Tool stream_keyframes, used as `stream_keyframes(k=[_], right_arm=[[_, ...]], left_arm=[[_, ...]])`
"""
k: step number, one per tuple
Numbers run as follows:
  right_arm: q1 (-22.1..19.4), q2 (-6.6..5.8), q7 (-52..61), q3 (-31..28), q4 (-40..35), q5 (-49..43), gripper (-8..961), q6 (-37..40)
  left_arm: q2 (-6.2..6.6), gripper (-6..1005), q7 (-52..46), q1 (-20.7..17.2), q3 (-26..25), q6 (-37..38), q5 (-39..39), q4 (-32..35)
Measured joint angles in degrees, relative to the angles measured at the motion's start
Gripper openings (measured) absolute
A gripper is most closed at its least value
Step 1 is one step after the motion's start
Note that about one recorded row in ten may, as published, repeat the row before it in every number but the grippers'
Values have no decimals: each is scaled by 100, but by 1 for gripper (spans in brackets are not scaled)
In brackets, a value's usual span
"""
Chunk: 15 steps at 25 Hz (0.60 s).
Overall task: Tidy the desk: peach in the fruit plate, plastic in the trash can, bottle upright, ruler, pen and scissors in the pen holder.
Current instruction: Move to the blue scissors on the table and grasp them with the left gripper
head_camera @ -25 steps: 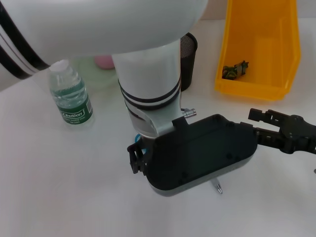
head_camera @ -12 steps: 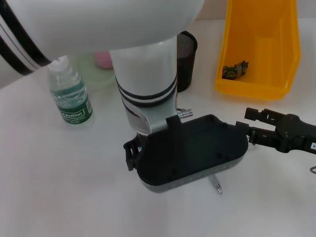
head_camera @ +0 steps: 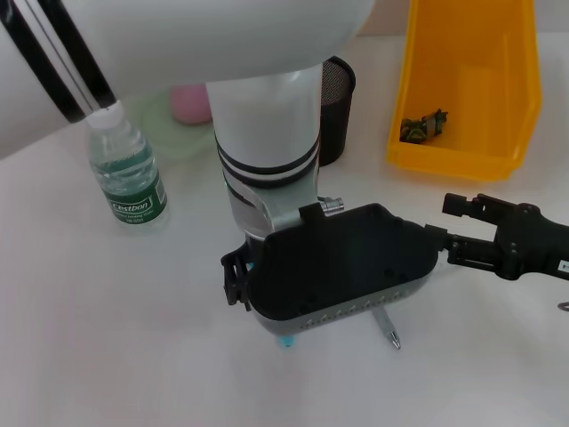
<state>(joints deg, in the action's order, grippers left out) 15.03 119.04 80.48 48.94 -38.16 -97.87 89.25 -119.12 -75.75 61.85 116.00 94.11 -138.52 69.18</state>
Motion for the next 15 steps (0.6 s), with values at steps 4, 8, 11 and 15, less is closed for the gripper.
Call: stream_keyframes(k=[4, 8, 11, 15], right_arm=[[0, -3, -2, 9, 20, -5, 796, -42], [0, -7, -5, 19, 24, -13, 796, -62], [0, -2, -6, 19, 27, -13, 796, -65], [2, 9, -7, 20, 76, -13, 796, -67]], left_arm=[[-5, 781, 47, 24, 15, -21, 16, -145], [-6, 781, 107, 28, 137, -63, 82, -262], [-6, 781, 118, 29, 265, -154, 117, -334], [-6, 781, 128, 32, 437, -193, 175, -352]])
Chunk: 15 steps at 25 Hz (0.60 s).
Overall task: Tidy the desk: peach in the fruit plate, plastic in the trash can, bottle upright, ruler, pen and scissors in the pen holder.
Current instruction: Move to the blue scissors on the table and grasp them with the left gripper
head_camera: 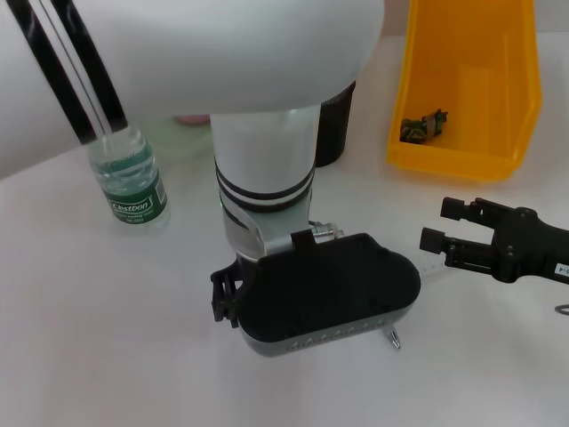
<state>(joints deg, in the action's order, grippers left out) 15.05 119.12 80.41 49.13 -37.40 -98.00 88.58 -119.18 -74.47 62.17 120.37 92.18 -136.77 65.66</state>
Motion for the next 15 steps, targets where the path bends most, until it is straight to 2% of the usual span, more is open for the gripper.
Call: stream_keyframes(k=[15], right_arm=[[15, 6, 23, 8, 22, 0, 795, 12]], left_arm=[[0, 780, 11, 6, 273, -366, 114, -85]])
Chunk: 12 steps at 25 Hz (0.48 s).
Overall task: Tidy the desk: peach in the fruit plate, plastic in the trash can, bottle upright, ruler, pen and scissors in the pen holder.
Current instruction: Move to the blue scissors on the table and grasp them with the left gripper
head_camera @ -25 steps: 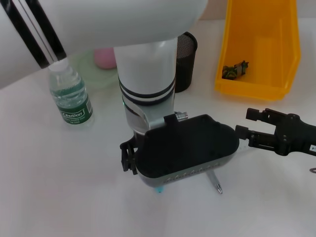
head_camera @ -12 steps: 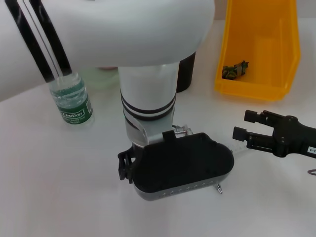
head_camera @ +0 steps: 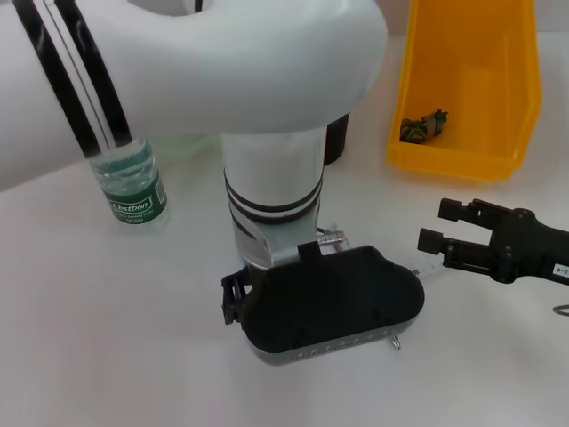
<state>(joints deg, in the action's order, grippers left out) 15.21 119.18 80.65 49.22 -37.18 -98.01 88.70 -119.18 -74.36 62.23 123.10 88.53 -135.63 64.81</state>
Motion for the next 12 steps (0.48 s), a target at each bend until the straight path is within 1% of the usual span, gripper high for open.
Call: stream_keyframes(k=[7, 12], right_arm=[[93, 7, 0, 21, 6, 0, 795, -9], [134, 9, 15, 73, 30, 0, 795, -12]], left_arm=[[0, 780, 1, -1, 240, -188, 8, -198], [0, 780, 1, -23, 257, -268, 38, -210]])
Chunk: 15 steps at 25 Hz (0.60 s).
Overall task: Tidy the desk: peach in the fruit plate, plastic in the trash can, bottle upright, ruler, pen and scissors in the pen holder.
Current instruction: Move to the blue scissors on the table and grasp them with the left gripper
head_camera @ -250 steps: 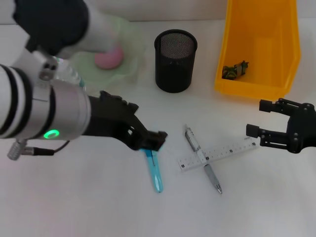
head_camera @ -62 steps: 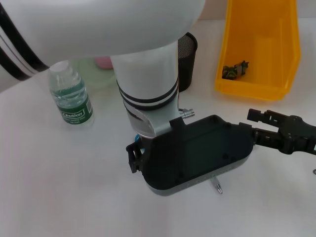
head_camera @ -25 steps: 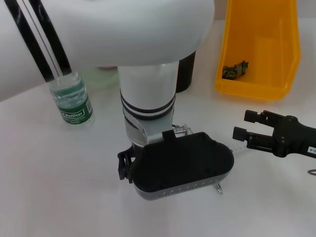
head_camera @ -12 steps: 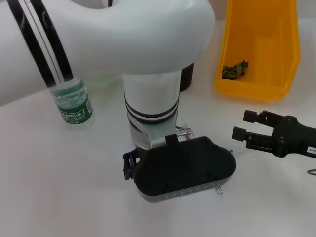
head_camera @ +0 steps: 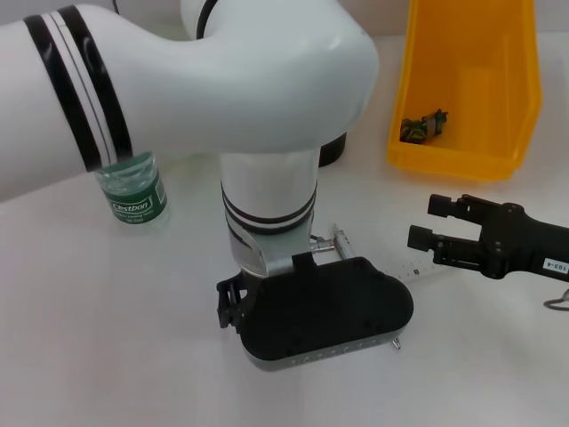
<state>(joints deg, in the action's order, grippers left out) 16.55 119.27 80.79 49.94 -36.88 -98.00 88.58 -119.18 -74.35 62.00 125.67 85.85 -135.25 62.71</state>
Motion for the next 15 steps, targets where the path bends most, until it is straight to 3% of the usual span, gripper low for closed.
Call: stream_keyframes(k=[15], right_arm=[[6, 0, -21, -56, 13, 37, 795, 1]], left_arm=[[0, 780, -44, -43, 97, -170, 93, -4]])
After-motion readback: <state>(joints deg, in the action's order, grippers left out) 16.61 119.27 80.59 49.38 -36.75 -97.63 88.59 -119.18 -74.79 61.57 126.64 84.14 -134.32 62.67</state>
